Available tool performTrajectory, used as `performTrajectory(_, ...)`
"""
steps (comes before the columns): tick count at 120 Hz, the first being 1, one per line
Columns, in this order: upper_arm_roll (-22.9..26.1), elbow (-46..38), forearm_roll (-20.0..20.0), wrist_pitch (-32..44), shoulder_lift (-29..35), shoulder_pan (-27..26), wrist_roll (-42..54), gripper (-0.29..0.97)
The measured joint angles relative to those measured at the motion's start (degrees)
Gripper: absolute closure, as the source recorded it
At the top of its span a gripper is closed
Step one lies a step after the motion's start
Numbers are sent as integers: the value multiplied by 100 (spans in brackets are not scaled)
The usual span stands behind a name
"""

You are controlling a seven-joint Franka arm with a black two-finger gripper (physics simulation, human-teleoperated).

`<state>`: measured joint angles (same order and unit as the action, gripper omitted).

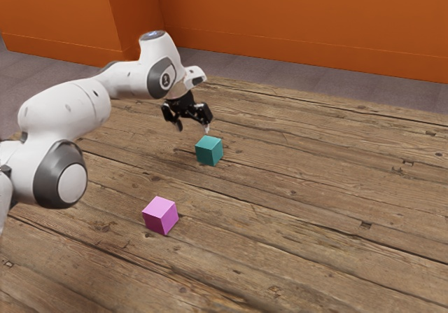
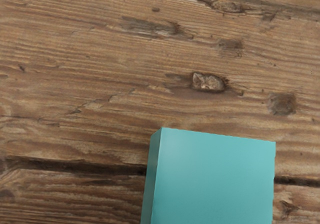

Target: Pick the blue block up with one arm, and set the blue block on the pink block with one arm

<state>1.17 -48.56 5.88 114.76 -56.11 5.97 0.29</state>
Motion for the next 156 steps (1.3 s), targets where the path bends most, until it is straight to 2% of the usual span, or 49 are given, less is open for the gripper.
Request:
performTrajectory(111, 199, 28, -8, 764, -638, -44, 148, 1)
performTrajectory(133, 208, 28, -8, 848, -664, -43, 128, 19)
performTrajectory(156, 157, -87, -30, 864, -549, -104, 96, 31)
